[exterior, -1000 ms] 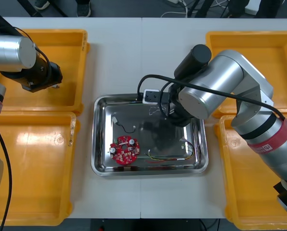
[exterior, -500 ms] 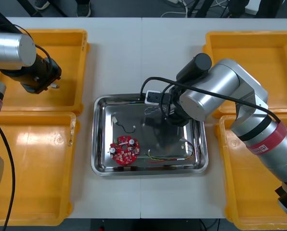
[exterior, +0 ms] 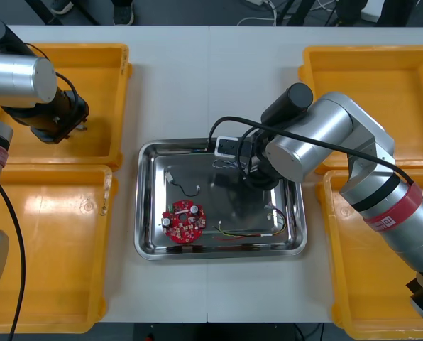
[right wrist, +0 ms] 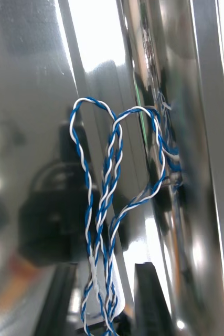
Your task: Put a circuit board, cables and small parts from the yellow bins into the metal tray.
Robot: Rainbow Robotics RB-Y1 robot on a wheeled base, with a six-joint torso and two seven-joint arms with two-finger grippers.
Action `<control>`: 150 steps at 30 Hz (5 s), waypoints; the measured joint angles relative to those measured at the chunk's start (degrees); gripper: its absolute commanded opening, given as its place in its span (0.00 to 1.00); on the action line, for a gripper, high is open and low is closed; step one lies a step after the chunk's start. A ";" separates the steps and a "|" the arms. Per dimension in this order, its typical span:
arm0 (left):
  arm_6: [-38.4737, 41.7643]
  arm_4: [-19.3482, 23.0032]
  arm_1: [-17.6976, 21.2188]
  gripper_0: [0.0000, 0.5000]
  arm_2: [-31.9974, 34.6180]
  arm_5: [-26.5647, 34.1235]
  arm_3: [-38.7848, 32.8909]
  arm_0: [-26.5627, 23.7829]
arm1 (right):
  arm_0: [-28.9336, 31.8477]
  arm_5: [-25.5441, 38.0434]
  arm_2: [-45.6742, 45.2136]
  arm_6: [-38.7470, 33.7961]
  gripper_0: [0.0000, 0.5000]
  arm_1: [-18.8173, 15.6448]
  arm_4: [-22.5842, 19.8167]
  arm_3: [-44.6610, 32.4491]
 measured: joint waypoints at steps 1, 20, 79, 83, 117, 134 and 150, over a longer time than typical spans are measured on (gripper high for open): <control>0.00 -0.14 -0.16 1.00 0.00 -0.44 0.54 -0.01 | 0.00 0.00 0.00 0.00 1.00 0.00 -0.18 0.00; 0.00 -0.55 -0.90 0.00 0.00 -1.44 1.38 -0.36 | 0.01 24.18 -7.85 -0.10 1.00 -0.07 -5.46 -14.15; 0.01 7.91 -3.97 0.00 -17.19 31.76 -31.99 -2.96 | 10.06 30.67 -37.80 -65.33 1.00 -22.16 -20.40 -20.16; 0.01 4.91 -6.78 0.00 -19.55 31.78 -32.00 -2.96 | 11.68 30.67 -39.14 -65.43 1.00 -22.63 -20.40 -20.17; 3.83 -2.62 -15.02 0.00 -28.58 18.12 -22.45 -0.76 | 22.17 23.77 -41.27 -58.86 1.00 -28.33 -24.06 -20.32; 3.83 -4.37 -15.02 0.08 -28.58 14.48 -22.45 3.62 | 25.04 21.05 -41.27 -55.38 1.00 -28.76 -22.98 -20.34; 3.83 -4.61 -15.02 1.00 -28.57 13.93 -22.45 4.50 | 26.25 19.39 -43.17 -55.38 1.00 -28.78 -24.98 -20.36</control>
